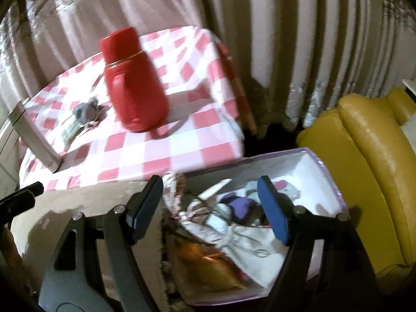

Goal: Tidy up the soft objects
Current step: 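Move both tools back over the table toward the white packet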

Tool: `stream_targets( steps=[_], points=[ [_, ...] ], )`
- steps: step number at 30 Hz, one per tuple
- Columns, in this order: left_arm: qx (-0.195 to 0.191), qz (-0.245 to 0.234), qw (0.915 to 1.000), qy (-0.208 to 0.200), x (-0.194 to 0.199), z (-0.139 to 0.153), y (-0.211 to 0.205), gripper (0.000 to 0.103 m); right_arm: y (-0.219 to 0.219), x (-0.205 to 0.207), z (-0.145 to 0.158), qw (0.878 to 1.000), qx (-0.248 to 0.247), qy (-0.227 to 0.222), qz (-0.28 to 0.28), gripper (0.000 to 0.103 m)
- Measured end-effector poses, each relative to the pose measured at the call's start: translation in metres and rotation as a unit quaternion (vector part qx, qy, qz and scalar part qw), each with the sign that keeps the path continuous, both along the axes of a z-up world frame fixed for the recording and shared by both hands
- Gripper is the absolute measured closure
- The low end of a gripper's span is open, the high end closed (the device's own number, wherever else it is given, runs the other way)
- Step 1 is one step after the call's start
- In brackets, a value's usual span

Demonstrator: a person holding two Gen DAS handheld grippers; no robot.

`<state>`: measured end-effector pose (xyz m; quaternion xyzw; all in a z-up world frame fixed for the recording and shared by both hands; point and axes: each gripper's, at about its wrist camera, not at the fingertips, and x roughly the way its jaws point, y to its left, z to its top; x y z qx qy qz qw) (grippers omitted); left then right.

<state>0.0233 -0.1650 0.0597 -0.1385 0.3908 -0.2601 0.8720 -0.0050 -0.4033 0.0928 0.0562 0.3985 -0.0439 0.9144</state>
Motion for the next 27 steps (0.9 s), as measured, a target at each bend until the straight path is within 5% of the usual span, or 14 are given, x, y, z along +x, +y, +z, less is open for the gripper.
stream_targets(
  steps=[7,17,21,27],
  points=[
    [-0.015,0.121,0.9925,0.013,-0.025,-0.011,0.114,0.036,0.06,0.017,-0.006,0.997,0.001,0.016,0.077,0.025],
    [-0.017,0.266,0.9635,0.02,-0.023,-0.021,0.259,0.036,0.147,0.056,-0.011,0.983,-0.004,0.038,0.18,0.022],
    [-0.011,0.263,0.9644,0.029,0.011,-0.021,0.297,0.034,0.183,0.083,-0.01,0.975,-0.012,0.04,0.218,0.021],
    [-0.014,0.2,0.9774,0.068,0.095,-0.037,0.324,0.03,0.232,0.134,-0.012,0.966,-0.022,0.037,0.257,0.02]
  ],
)
